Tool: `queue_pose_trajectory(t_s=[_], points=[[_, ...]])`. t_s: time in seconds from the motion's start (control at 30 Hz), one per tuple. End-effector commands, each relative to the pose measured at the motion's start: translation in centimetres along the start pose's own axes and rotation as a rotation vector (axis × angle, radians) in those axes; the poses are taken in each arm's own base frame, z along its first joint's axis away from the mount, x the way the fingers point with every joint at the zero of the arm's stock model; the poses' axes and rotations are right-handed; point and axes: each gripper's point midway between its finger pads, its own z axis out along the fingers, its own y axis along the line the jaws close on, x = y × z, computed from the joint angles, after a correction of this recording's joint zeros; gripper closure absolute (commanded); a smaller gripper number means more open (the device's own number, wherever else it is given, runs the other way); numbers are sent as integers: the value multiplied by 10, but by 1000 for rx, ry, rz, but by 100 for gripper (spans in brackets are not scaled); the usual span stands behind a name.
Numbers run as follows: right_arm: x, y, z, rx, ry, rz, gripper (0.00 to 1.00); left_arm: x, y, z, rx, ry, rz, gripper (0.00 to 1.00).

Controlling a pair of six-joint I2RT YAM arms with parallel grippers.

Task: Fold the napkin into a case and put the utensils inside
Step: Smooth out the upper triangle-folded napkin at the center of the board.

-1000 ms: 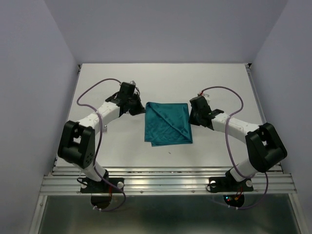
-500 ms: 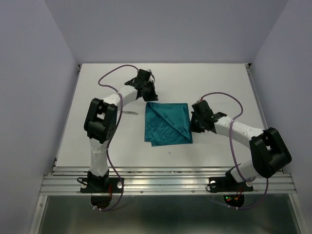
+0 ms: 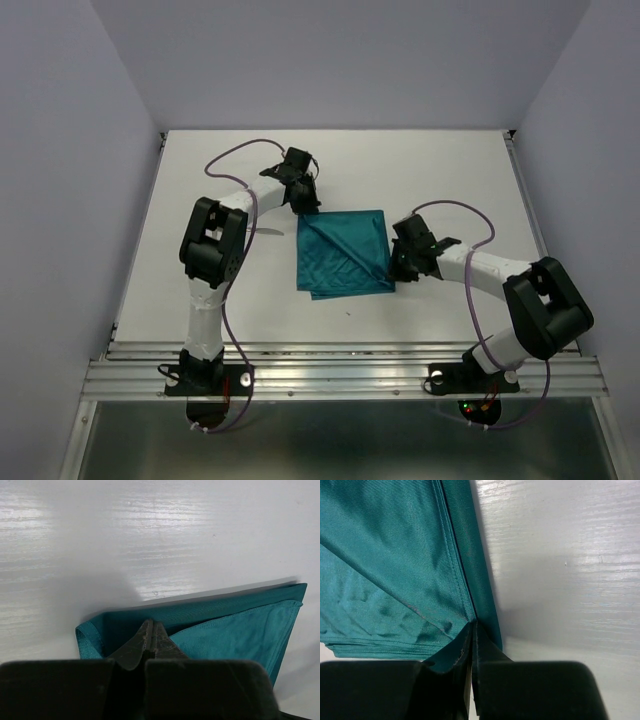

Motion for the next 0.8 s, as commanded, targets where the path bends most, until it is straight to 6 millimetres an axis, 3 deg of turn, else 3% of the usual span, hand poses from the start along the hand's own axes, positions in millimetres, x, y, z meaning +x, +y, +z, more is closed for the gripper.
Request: queue_pose_trajectory(t_s=[0.0, 0.13, 0.27, 0.4, 0.57, 0.67, 0.77], points=[[-10, -7, 3, 42, -60, -20, 96, -18, -9, -20, 21, -64, 31, 100], [-17, 5, -5, -18, -85, -19, 96, -38, -15, -56, 14, -166, 31, 100], [-19, 11, -9, -41, -88, -11, 96, -39, -14, -75, 12, -201, 26, 100], [-16, 14, -10, -50, -83, -13, 96, -21, -3, -73, -10, -160, 32, 100], [-15, 14, -8, -51, -79, -8, 96, 2, -5, -66, -14, -109, 63, 100], [-16, 15, -7, -53, -78, -10, 96, 7, -2, -57, -31, -88, 74, 100], [-17, 15, -5, -48, -76, -16, 96, -2, 2, -51, -73, -93, 88, 100]])
